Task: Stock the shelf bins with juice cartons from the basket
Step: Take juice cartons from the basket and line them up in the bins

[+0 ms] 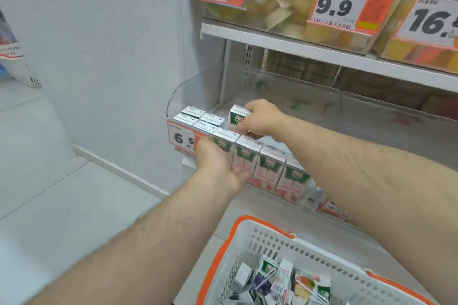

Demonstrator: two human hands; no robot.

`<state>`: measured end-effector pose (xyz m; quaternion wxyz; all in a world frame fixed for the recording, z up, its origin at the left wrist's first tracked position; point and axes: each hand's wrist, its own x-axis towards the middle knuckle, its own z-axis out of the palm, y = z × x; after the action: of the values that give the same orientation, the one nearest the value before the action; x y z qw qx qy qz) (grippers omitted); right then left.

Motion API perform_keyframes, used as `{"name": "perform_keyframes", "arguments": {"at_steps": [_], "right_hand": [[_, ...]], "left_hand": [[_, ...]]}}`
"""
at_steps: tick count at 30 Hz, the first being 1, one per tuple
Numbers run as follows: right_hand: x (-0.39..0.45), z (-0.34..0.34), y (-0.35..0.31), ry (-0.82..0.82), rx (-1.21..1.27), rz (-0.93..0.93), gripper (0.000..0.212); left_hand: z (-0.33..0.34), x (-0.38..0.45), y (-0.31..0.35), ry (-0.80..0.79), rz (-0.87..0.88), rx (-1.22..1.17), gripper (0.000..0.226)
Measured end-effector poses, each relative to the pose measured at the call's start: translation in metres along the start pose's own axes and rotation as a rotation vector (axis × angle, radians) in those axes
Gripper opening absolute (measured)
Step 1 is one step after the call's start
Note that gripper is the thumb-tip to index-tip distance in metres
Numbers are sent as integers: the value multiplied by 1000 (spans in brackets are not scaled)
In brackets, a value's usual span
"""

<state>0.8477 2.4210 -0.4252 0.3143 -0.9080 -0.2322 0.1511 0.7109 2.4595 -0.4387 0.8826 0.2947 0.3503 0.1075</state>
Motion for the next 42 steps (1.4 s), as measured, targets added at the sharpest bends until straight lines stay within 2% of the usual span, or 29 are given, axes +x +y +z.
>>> {"name": "perform_keyframes", "arguments": {"at_steps": [3, 6, 8, 13, 17, 19, 21, 24, 26, 27, 29, 32, 34, 36, 42], "right_hand": [[8, 11, 2, -87, 66, 98, 12], [10, 11, 4, -128, 280, 215, 4], [13, 9, 4, -164, 325, 229, 3], [17, 9, 0, -188, 178, 215, 10], [4, 9, -8, -163, -162, 126, 24], [-4, 10, -10, -77, -327, 66, 28], [-12, 10, -6, 44, -389, -4, 30], [-38, 8, 8, 240, -476, -98, 25], [-63, 10, 20, 432, -618, -328, 21], [-77, 12, 24, 545, -629, -486, 19], [-105, 15, 35, 700, -590, -687, 20], [-145, 21, 64, 750, -526, -808, 22], [-170, 30, 88, 699, -465, -785, 23], [-186, 42, 119, 614, -400, -667, 25], [-220, 67, 205, 357, -167, -75, 24]], "left_hand": [[0, 5, 0, 19, 18, -22, 42], [2, 5, -3, 34, 24, -57, 37], [3, 4, -5, 35, 30, -77, 35], [4, 1, -9, 58, 47, -75, 30], [0, 3, -14, 88, 58, 3, 27], [-5, 5, -16, 108, 51, 64, 23], [-11, 4, -20, 103, 32, 152, 23], [-20, 3, -30, -16, -35, 424, 21], [-24, 3, -40, -128, -19, 671, 17], [-26, 2, -46, -185, 7, 798, 16], [-29, 0, -57, -296, 66, 1016, 14], [-38, -7, -76, -467, 96, 1334, 9], [-43, -8, -90, -570, 97, 1532, 16], [-48, -4, -108, -634, 47, 1686, 25], [-76, 14, -159, -657, -6, 2107, 28]]}}
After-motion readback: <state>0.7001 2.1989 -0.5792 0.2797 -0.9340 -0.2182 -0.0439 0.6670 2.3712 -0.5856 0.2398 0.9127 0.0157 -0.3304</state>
